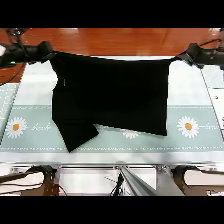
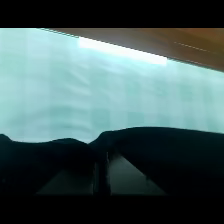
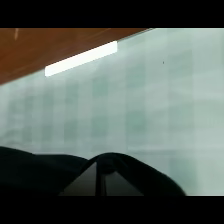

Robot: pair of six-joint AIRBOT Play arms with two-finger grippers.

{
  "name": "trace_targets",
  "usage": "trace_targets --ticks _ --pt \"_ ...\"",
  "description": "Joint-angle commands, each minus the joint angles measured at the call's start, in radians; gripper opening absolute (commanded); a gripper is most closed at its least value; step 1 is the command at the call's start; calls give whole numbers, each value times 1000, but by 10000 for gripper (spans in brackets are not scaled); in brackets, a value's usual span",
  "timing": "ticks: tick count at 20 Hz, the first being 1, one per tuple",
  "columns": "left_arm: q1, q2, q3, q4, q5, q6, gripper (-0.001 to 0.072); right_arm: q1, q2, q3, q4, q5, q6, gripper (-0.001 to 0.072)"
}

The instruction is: Fold the shirts.

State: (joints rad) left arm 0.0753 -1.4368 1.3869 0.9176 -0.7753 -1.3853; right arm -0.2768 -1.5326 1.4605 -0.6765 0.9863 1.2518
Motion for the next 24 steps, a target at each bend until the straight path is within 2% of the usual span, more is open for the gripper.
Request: trace_targets --ticks 1,5,8,10,12,14,16,19,21,24 --pt "-15 -144 41 -2 89 -54 26 0 -217 135 77 -31 -3 23" --pt "-15 -229 48 -29 132 -60 26 0 -299 180 76 -48 22 23" --pt "-14 -271 65 -27 101 -60 25 0 -320 179 68 -20 22 23" --pt "-6 -297 107 -28 43 -61 25 0 -323 180 62 22 22 23" --pt "10 -312 173 -27 -72 -60 26 -5 -317 180 69 91 22 23" --pt "39 -312 230 -27 -221 -44 26 -16 -303 180 61 221 12 24" --pt "74 -311 253 -24 -393 -8 27 -15 -299 179 -25 366 2 24" --pt "94 -320 250 113 -600 22 26 23 -299 154 -258 437 43 24" --pt "90 -324 233 185 -617 19 26 45 -301 143 -372 427 78 24" --pt "86 -345 210 190 -613 -7 28 69 -316 143 -422 385 127 23"
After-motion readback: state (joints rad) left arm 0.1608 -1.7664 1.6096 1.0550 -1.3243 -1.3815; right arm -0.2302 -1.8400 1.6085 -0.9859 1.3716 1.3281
